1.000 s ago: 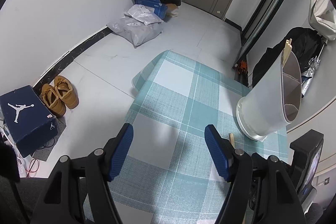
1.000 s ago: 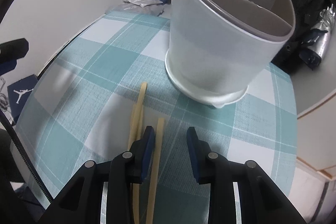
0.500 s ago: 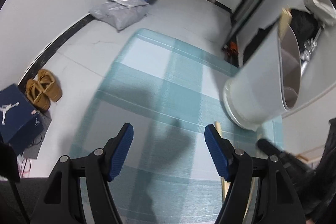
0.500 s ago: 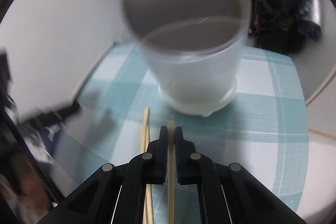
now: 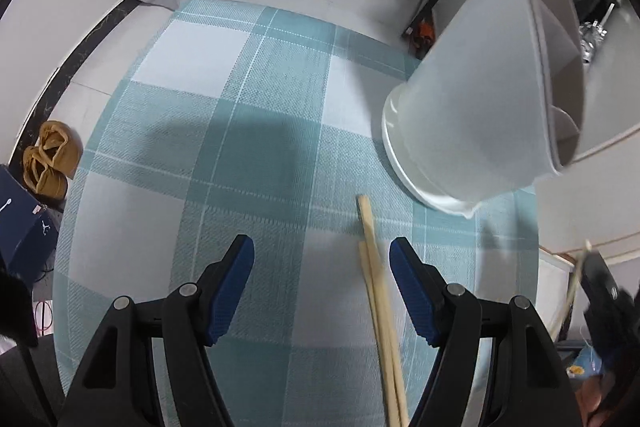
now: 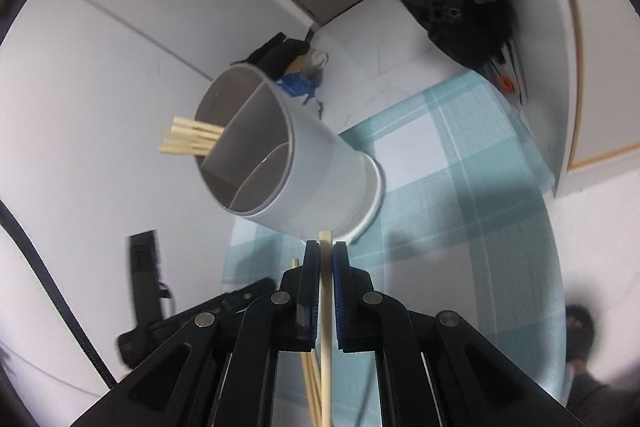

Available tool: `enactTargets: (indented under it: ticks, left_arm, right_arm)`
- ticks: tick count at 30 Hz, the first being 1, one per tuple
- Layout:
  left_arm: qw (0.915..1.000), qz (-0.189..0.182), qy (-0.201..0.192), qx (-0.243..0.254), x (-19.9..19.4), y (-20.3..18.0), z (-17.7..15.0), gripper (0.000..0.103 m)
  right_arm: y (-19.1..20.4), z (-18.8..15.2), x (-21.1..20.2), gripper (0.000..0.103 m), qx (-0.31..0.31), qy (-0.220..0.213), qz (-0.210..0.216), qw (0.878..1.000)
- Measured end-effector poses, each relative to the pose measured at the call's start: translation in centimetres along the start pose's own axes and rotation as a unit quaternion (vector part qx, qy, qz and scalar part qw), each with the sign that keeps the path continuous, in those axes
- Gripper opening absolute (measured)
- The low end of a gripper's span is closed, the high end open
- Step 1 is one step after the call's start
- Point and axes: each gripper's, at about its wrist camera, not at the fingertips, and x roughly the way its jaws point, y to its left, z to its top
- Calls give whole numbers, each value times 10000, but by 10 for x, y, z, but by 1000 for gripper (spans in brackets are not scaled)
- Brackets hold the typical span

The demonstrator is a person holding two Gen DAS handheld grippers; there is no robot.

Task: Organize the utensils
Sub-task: 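Lift the chopstick with the right gripper while the left gripper closes on another chopstick, then carry both held chopsticks up over the white holder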

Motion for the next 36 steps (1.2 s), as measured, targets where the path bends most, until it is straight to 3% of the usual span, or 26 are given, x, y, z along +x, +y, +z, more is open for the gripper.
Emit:
enactTargets:
  ticks: [9,12,15,17,19,29,36]
  left_arm:
    - [9979,572,48,310,13,-26,5,66]
    - [9951,899,34,404,17,-33,4,47]
    - [9952,905,26,369,16,-34,4,31]
    - [9945,981,-3,358,16,-36,4,13]
    - [9942,1027,-30,323,14,-34,2,7]
    - [9966,776,-278,-43,0,-19,8,3]
    - [9960,249,-856,-86,-37,-16,4,3]
  right_arm:
    - [-12,-6,-26,6,183,-115,179,9996]
    - [-11,-5,-29,6,157,-157,183,9996]
    - [-8,-4,-29,6,114,-177,200,9996]
    - [-8,-4,-31,6,94,-182,192,9996]
    - [-9,-5,-30,6,85,-171,179,9997]
    - [0,-4,-29,6,-57,-278,49,9996]
    - [21,-9,-30,6,-485,-524,-136,9974]
